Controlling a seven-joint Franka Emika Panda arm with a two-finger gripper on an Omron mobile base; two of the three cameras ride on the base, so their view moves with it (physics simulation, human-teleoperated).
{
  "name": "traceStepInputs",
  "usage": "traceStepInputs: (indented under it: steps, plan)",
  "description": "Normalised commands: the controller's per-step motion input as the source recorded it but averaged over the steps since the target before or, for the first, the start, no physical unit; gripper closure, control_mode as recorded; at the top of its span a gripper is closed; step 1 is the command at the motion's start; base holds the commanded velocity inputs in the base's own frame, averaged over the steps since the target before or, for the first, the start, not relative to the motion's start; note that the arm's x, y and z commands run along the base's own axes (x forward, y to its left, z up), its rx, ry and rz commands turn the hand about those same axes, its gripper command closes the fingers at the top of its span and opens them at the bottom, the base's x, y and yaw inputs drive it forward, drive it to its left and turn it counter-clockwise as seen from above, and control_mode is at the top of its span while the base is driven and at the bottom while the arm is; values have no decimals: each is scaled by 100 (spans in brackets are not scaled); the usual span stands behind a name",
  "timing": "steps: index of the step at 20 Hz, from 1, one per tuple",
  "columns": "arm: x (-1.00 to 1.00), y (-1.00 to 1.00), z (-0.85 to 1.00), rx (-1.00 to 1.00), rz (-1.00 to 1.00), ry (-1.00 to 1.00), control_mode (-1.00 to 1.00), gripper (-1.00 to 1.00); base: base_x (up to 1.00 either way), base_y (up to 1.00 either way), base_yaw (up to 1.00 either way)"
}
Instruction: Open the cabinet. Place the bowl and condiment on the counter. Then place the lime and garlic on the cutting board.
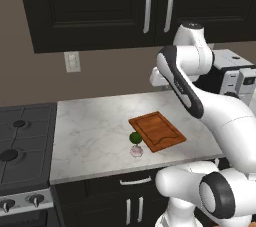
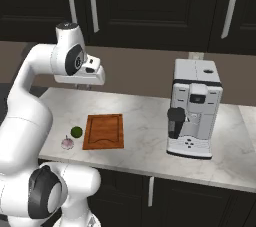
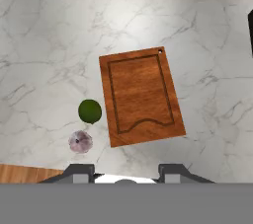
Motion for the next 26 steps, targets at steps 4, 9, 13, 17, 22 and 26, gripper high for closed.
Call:
traceStepInputs:
  steps: [4, 9, 13, 17, 22, 26]
  plan:
    - [0, 0, 12, 0, 0, -5, -100, -100, 0, 0, 0]
    - [-12, 0, 36, 0, 0, -26, -100, -100, 0, 0, 0]
    - [-15, 15, 48, 0, 0, -37, -100, -100, 0, 0, 0]
    - [-4, 34, 49, 0, 0, -26, -100, -100, 0, 0, 0]
    - [0, 46, 47, 0, 0, -16, -100, -100, 0, 0, 0]
    - [0, 49, 44, 0, 1, -4, -100, -100, 0, 0, 0]
